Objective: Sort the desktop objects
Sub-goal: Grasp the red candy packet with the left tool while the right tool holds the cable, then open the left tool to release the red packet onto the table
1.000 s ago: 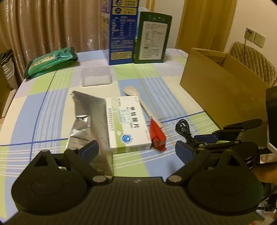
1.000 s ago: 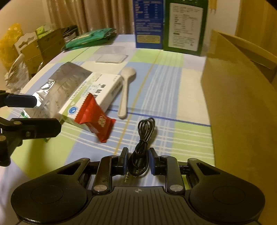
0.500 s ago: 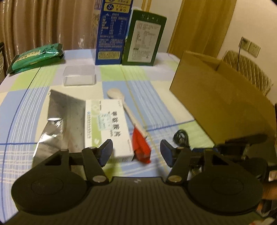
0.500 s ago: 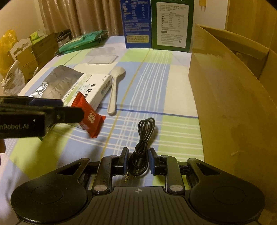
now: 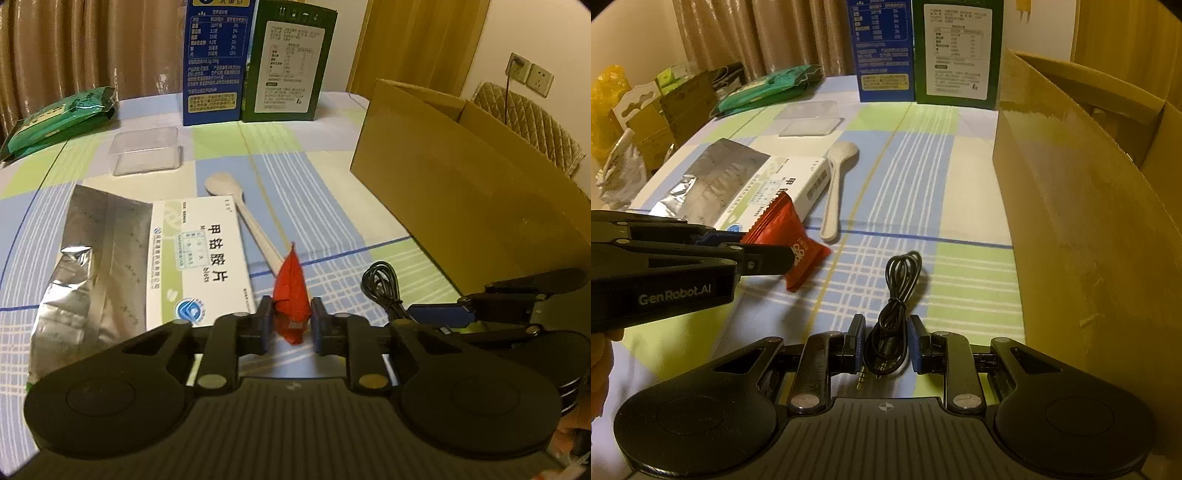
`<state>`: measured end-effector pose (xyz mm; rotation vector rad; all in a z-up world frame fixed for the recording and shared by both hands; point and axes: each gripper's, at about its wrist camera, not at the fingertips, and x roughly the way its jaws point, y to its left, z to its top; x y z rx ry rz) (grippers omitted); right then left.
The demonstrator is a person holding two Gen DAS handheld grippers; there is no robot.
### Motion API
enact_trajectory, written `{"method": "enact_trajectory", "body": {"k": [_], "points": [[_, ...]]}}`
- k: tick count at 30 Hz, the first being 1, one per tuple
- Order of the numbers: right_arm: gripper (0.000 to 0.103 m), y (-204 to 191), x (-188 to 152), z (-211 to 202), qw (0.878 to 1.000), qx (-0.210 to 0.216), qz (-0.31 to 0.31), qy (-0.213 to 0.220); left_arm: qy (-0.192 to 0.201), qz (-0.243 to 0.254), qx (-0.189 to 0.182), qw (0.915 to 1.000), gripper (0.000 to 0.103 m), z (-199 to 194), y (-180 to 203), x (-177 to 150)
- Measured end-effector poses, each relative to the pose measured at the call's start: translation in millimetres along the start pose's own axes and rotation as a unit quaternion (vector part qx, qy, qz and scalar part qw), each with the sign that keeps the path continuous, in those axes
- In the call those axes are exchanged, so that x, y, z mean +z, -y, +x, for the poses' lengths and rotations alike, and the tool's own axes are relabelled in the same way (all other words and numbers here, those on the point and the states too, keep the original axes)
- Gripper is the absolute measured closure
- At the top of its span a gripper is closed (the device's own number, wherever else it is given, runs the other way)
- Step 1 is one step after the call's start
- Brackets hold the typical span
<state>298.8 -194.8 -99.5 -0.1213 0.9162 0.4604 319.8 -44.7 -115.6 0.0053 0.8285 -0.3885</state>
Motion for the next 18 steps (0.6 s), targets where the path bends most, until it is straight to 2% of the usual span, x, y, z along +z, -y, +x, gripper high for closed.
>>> {"method": "enact_trajectory", "body": {"k": [9, 14, 18], "points": [[0.082, -5.8, -9.3, -27.3, 1.000, 0.022, -0.012, -0.014, -0.032, 0.019, -0.005, 0.9993, 0.090, -33.7, 9.3, -18.0], [0.082, -7.9, -22.4, -44.6, 0.999, 0.039, -0.021, -0.027, -0.040, 0.034, -0.001, 0.9986, 0.090, -68.2, 16.7, -36.7], [0.082, -8.4, -36.6, -48.5, 0.998, 0.049, -0.025, -0.040, -0.053, 0.040, -0.005, 0.9978, 0.089, -79.5, 20.3, -54.8]]}}
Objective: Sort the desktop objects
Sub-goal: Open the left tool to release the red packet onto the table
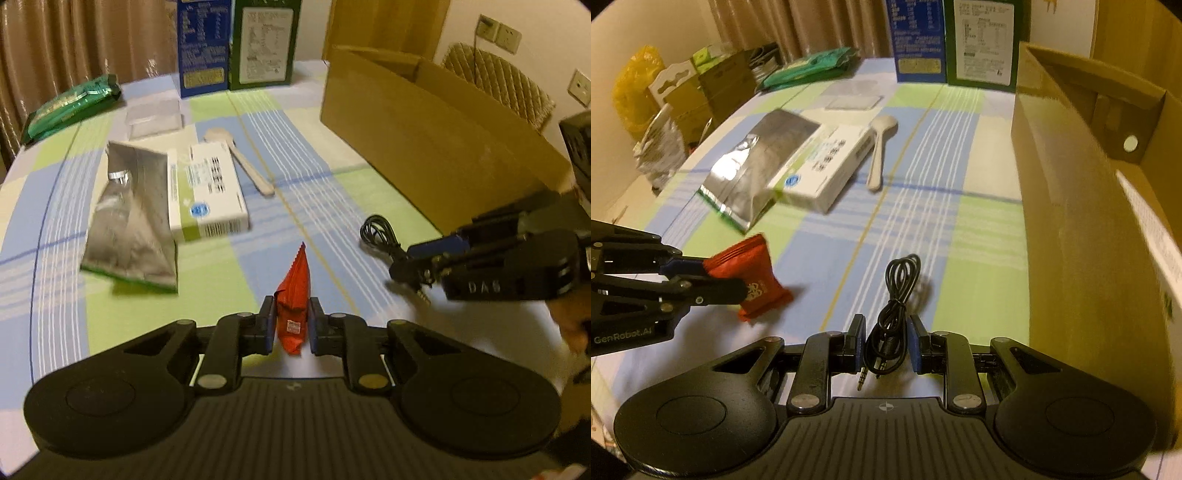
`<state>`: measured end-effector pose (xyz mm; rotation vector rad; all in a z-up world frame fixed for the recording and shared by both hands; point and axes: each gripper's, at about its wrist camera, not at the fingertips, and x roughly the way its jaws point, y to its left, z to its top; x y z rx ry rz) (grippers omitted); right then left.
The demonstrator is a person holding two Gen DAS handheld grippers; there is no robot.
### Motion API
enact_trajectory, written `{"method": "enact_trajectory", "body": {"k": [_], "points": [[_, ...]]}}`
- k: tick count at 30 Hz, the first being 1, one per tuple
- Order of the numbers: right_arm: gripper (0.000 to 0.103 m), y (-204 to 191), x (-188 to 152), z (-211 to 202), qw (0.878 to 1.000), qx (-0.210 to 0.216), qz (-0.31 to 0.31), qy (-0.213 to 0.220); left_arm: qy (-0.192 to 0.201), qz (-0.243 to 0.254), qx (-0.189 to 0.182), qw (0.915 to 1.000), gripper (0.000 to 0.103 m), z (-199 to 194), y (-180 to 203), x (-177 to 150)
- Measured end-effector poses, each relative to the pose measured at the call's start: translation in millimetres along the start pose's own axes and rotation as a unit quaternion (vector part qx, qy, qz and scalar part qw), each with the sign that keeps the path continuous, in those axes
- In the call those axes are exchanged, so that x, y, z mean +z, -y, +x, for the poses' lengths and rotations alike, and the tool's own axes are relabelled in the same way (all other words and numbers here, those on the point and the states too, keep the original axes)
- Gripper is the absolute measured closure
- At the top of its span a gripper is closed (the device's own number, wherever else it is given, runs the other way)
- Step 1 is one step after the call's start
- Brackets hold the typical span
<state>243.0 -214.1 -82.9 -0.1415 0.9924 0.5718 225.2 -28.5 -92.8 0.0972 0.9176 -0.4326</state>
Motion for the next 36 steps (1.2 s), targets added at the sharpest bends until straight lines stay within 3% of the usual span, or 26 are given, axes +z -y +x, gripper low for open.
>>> {"method": "enact_trajectory", "body": {"k": [11, 18, 20, 22, 27, 36], "points": [[0.081, 2.8, -15.5, 4.9, 1.000, 0.005, 0.002, 0.000, 0.001, 0.004, 0.000, 1.0000, 0.079, 13.4, -2.7, -8.5], [0.072, 1.4, -13.1, 8.2, 1.000, 0.005, -0.003, 0.011, 0.013, -0.018, 0.002, 0.9997, 0.069, 22.0, -6.5, -4.8], [0.069, 1.6, -13.1, 8.7, 1.000, 0.006, -0.003, 0.013, 0.013, -0.021, 0.006, 0.9997, 0.063, 24.9, -7.6, -3.9], [0.065, 2.2, -13.7, 8.5, 1.000, 0.006, -0.001, 0.015, 0.015, -0.025, 0.019, 0.9994, 0.044, 26.8, -8.4, -3.6], [0.061, 2.2, -13.9, 8.7, 1.000, 0.007, -0.002, 0.017, 0.016, -0.037, 0.033, 0.9986, 0.035, 29.1, -13.9, -2.3], [0.055, 3.2, -12.5, 10.9, 1.000, 0.005, 0.001, 0.026, 0.032, -0.088, 0.031, 0.9951, 0.039, 28.0, -19.5, 3.7]]}}
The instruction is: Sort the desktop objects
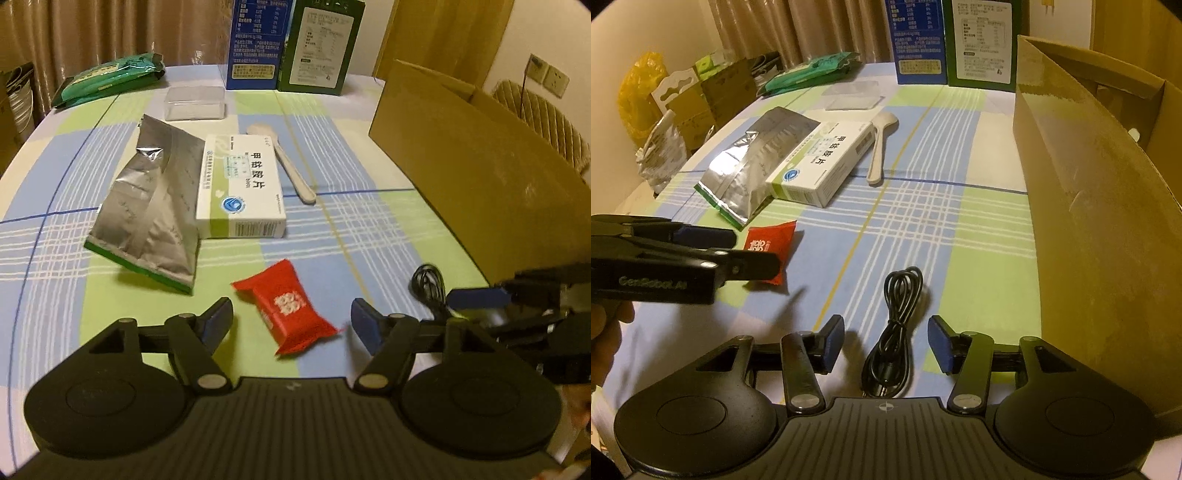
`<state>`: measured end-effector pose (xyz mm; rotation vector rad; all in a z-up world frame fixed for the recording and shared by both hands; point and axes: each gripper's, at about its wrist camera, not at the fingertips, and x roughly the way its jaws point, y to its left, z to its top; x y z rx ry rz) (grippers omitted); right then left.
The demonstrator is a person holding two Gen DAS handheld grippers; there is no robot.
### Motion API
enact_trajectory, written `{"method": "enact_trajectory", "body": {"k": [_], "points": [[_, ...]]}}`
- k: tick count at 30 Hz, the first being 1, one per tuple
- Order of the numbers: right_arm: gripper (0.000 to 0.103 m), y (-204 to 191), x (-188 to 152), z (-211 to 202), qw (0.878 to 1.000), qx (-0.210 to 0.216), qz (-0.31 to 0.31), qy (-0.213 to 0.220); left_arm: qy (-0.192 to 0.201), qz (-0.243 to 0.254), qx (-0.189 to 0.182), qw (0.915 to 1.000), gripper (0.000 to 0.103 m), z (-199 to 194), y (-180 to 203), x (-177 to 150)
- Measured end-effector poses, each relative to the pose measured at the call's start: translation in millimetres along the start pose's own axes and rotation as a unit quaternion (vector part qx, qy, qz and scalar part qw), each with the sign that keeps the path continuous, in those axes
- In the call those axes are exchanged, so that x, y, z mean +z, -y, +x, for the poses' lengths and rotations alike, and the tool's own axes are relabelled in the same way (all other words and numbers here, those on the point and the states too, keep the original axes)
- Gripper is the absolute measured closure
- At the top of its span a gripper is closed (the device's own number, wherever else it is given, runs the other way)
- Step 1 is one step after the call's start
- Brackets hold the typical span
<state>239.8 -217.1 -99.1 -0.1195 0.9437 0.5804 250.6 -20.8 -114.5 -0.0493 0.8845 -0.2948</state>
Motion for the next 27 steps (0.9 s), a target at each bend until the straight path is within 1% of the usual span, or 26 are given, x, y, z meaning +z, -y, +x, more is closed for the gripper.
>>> {"method": "enact_trajectory", "body": {"k": [2, 5, 7, 10, 17, 22, 27], "points": [[0.054, -0.2, 0.2, 0.4, 1.000, 0.000, -0.004, 0.000, 0.001, 0.003, 0.001, 1.0000, 0.045, 5.1, 4.2, 0.6], [0.054, 0.6, 0.8, 0.7, 1.000, 0.003, -0.008, -0.001, -0.009, 0.026, 0.013, 0.9995, 0.058, 13.6, 8.7, -1.2], [0.054, 1.7, 0.1, 0.2, 1.000, 0.005, -0.009, 0.000, -0.013, 0.036, 0.019, 0.9991, 0.073, 14.7, 6.1, -2.8], [0.054, 3.2, -0.9, -0.1, 1.000, 0.005, -0.011, 0.003, -0.014, 0.040, 0.017, 0.9990, 0.077, 10.2, -0.8, -4.0], [0.054, 4.1, -1.8, -0.7, 1.000, 0.006, -0.007, 0.009, -0.001, 0.048, 0.028, 0.9985, 0.077, 7.2, -0.7, -5.2], [0.054, 4.3, -4.4, -1.8, 1.000, 0.009, -0.005, 0.018, 0.010, 0.068, 0.042, 0.9967, 0.073, 10.9, 7.2, -3.7], [0.054, 3.1, -5.7, -1.2, 1.000, 0.003, -0.007, 0.026, 0.014, 0.085, 0.056, 0.9947, 0.073, 11.4, 7.8, -5.4]]}}
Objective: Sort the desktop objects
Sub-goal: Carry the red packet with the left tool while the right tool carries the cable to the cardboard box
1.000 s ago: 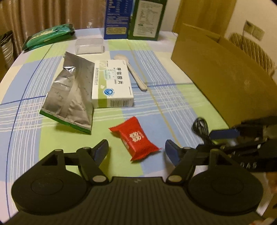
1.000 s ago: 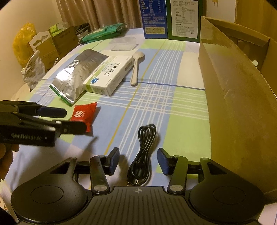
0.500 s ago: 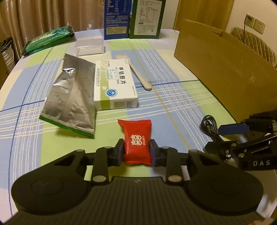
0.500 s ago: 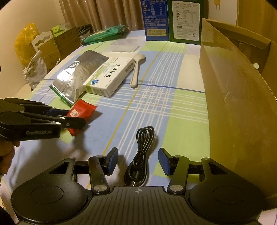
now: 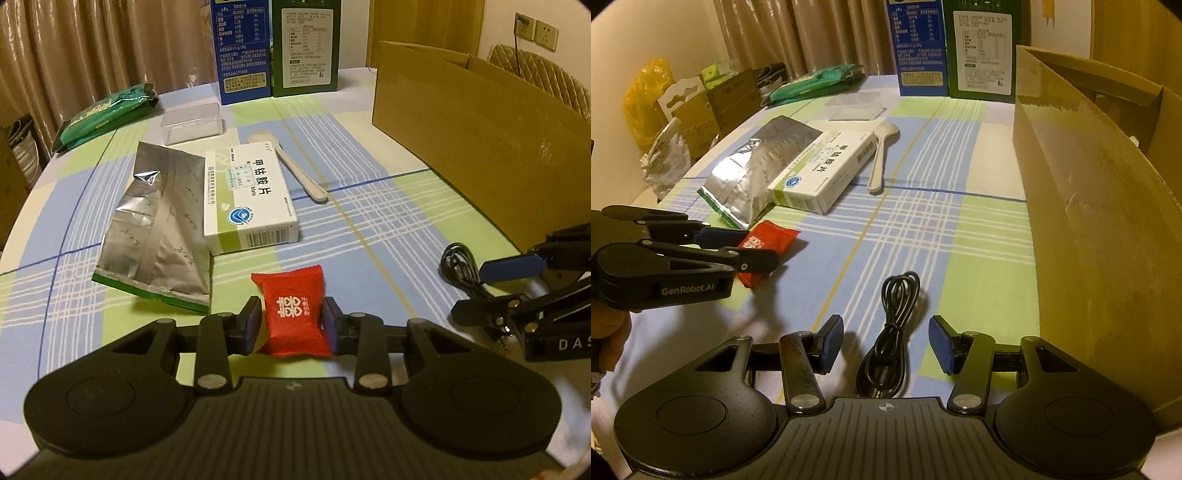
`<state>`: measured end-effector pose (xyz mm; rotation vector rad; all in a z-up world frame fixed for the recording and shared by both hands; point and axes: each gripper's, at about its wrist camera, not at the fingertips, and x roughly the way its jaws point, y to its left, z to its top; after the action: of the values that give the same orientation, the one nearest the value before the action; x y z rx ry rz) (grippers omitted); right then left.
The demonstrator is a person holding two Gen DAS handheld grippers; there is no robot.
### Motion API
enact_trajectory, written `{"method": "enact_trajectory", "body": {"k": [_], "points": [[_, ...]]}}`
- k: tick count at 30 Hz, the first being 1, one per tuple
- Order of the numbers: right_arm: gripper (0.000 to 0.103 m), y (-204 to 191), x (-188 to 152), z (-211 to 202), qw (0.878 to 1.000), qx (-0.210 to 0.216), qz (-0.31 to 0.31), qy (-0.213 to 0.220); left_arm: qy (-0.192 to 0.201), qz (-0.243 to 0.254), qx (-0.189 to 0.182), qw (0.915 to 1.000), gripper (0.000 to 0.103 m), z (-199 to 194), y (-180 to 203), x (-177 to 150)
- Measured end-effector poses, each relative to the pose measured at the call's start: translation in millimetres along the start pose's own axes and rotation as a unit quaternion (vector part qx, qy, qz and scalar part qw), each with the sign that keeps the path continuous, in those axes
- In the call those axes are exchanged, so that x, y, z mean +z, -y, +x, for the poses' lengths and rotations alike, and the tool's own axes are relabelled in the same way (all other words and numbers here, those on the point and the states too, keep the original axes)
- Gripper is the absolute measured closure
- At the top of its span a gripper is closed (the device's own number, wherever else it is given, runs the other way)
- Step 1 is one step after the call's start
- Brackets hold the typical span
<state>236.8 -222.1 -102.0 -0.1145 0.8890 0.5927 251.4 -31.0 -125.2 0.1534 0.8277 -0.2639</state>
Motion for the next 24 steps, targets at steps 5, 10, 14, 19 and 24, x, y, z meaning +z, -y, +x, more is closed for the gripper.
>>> {"method": "enact_trajectory", "body": {"k": [5, 10, 14, 19, 24], "points": [[0.055, -3.4, 2.2, 3.4, 1.000, -0.011, -0.005, 0.000, -0.002, -0.003, 0.002, 1.0000, 0.073, 3.5, -3.2, -1.7], [0.077, -9.2, 2.5, 5.0, 0.999, -0.032, -0.032, -0.007, -0.005, -0.010, -0.005, 0.9999, 0.078, 5.4, -4.2, -1.4], [0.092, -7.3, 1.8, 4.1, 0.999, -0.041, -0.034, -0.010, -0.006, -0.006, -0.014, 0.9999, 0.081, 2.9, -2.3, -1.0], [0.092, -6.4, -0.1, -2.7, 0.999, -0.039, -0.024, -0.006, 0.003, -0.010, -0.029, 0.9995, 0.081, -7.8, -1.8, -0.1], [0.092, -10.9, 2.4, -16.7, 0.999, -0.036, -0.022, 0.006, 0.012, -0.025, -0.039, 0.9989, 0.081, -22.9, -0.9, 3.8]]}}
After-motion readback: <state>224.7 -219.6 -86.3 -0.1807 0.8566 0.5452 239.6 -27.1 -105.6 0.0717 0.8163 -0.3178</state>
